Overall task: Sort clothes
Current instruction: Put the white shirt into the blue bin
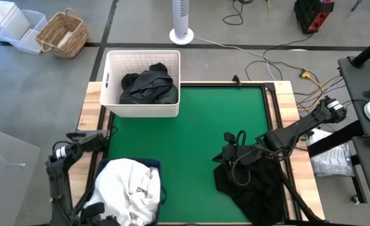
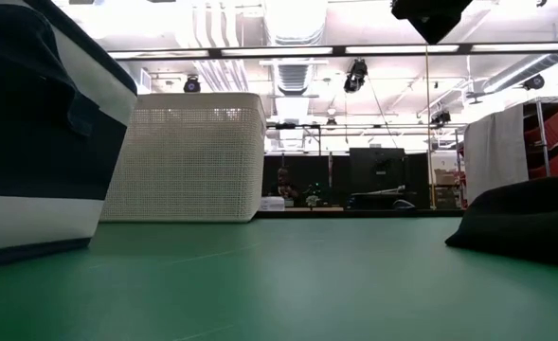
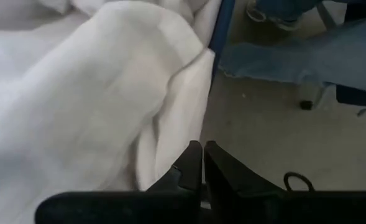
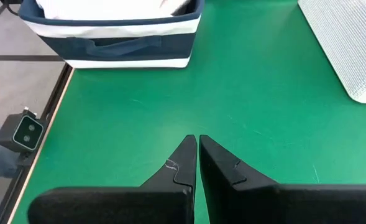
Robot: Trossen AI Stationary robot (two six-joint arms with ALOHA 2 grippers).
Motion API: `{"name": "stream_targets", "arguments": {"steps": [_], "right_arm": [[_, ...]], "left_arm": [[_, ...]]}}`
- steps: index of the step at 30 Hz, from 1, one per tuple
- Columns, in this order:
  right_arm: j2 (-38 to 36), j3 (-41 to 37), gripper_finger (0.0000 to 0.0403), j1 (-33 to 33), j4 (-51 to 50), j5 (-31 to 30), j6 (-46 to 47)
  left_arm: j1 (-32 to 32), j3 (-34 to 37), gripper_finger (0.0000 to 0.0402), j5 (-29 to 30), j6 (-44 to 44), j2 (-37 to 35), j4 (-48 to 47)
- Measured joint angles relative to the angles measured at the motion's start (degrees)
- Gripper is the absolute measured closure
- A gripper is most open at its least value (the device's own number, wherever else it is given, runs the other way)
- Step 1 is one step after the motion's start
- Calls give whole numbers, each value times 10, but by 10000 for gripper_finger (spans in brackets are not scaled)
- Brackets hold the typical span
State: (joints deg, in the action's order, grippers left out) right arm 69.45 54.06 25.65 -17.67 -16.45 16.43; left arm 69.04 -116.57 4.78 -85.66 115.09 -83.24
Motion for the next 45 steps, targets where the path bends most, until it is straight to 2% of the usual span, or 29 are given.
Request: {"name": "stream_targets", "arguments": {"steps": [3, 12, 22, 26, 33, 37, 42, 45], "right_arm": [[0, 0, 392, 0, 2, 0, 0], [0, 0, 392, 0, 4, 0, 0], [0, 0, 392, 0, 4, 0, 0], [0, 0, 392, 0, 4, 0, 1], [0, 0, 392, 0, 5, 0, 1], [0, 0, 392, 0, 5, 0, 1], [0, 0, 392, 0, 5, 0, 1], [0, 0, 392, 0, 5, 0, 1]], "left_arm": [[-3, 38, 401, 0, 7, 0, 29], [-8, 143, 401, 4, 8, 0, 34], [-22, 198, 401, 15, 7, 0, 79], [-24, 187, 401, 15, 7, 0, 87], [-24, 116, 401, 17, 7, 0, 60], [-24, 71, 401, 20, 7, -1, 23], [-24, 17, 401, 23, -21, -1, -68], [-24, 14, 401, 45, -19, -5, -65]]}}
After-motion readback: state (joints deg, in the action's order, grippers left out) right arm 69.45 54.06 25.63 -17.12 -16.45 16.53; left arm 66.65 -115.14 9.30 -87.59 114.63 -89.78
